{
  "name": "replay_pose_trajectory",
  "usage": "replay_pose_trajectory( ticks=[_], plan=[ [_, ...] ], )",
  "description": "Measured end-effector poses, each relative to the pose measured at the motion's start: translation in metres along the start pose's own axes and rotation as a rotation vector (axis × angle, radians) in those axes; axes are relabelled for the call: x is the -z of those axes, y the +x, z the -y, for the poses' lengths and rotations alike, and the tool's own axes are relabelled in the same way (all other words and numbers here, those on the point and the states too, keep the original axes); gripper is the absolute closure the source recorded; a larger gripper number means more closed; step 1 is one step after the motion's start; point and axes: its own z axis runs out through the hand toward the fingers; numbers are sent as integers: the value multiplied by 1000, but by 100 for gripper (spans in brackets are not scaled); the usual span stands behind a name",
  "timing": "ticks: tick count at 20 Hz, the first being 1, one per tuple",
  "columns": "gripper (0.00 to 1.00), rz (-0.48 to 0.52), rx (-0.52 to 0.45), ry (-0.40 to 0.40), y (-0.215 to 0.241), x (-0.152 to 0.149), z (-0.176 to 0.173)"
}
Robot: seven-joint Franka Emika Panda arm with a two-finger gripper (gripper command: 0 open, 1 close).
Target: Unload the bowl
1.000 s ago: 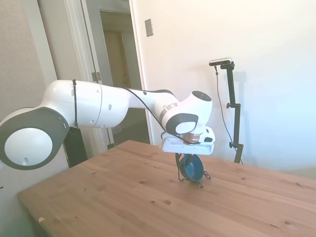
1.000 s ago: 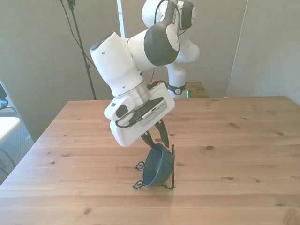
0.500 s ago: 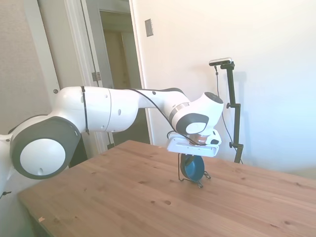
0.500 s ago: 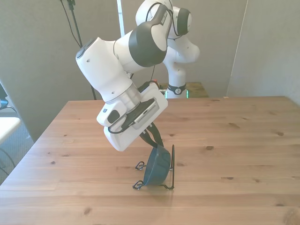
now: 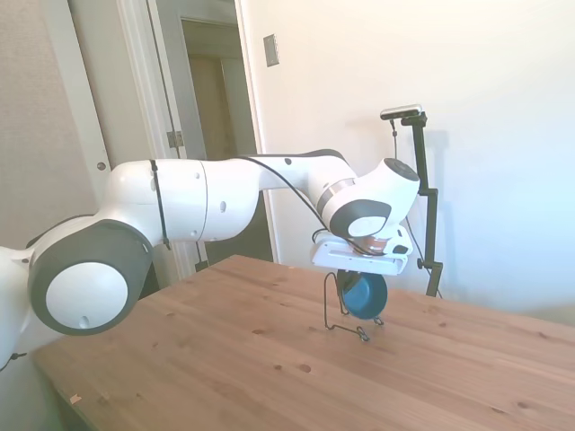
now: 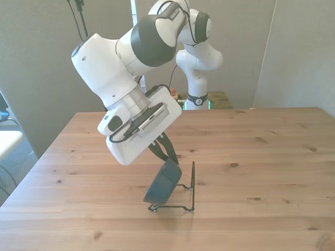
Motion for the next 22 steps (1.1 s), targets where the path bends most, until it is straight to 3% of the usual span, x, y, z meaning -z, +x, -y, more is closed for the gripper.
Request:
replay_pose_trajectory(
  ticks=[6, 14, 17, 22],
  plan=[
    [100, -34, 10, -15, -6, 15, 20],
    [100, -51, 44, -87, -67, 41, 84],
    [100, -26, 81, -151, -93, 23, 104],
    [100, 37, 161, -250, -142, -35, 133]
  ],
)
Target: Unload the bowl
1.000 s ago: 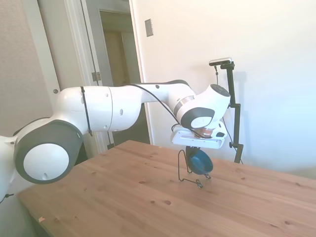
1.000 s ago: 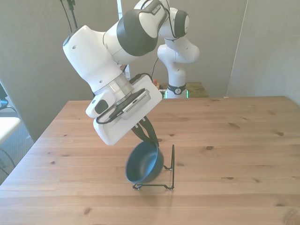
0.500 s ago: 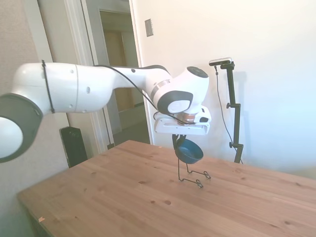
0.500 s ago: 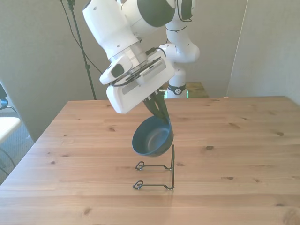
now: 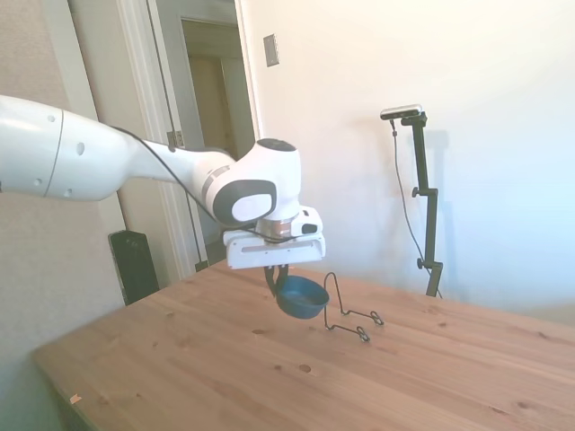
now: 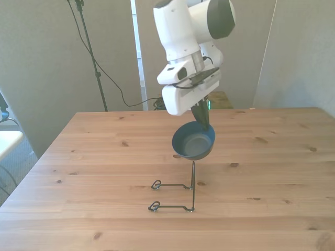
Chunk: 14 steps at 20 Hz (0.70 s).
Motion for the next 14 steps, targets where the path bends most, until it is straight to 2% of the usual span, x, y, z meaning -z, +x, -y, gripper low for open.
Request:
replay_pose_trajectory(
  ticks=[5, 8, 12, 13, 14],
  plan=[
    [100, 13, 14, -75, -54, -50, 44],
    [100, 10, 6, -107, -91, -75, 59],
    [100, -10, -21, -144, -109, -83, 59],
    [0, -15, -29, -149, -109, -83, 59],
    [0, -20, -40, -152, -108, -83, 59]
  ],
)
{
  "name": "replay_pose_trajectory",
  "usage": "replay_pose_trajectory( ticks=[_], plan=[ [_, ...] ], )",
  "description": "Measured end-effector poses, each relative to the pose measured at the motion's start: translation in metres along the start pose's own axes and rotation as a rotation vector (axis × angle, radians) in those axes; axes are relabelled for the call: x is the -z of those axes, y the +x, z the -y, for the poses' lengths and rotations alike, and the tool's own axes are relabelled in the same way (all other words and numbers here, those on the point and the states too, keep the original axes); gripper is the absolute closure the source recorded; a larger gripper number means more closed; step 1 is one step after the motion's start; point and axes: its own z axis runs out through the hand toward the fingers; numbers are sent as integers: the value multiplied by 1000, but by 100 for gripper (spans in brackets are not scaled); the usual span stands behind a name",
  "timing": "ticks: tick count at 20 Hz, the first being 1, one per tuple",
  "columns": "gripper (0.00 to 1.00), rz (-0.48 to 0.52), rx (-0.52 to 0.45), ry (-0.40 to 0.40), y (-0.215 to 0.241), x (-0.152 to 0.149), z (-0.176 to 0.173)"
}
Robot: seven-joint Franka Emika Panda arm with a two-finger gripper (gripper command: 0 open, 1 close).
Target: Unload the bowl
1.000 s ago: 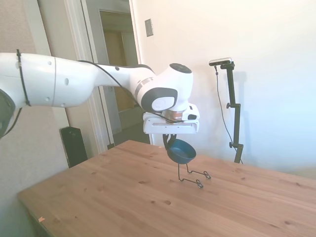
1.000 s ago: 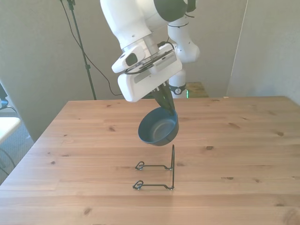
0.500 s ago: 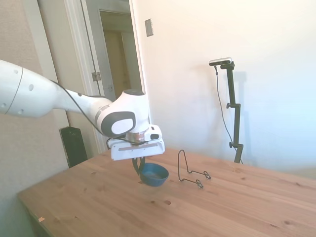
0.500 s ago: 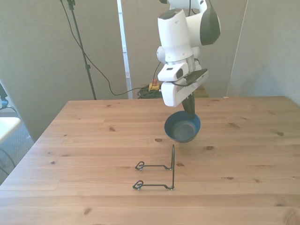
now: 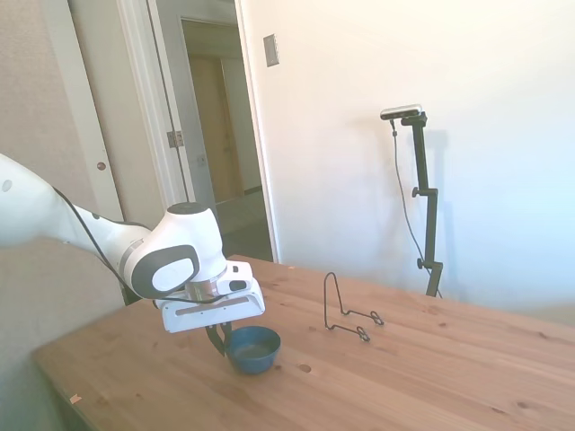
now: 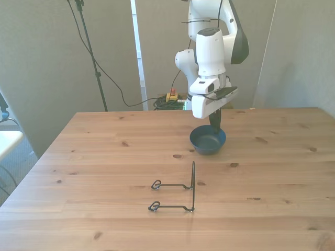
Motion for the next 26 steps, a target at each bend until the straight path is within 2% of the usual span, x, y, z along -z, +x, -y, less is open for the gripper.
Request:
replay_pose_trajectory(
  ticks=[3, 8, 13, 20, 26],
  plan=[
    [0, -6, -31, -3, 1, 1, -1],
    [0, -35, -138, -65, 11, -2, -8],
    [0, -31, -168, -77, 18, -7, -11],
    [0, -104, -245, -77, 34, 17, -23],
    [0, -98, -337, -49, 28, 40, -17]
  ],
)
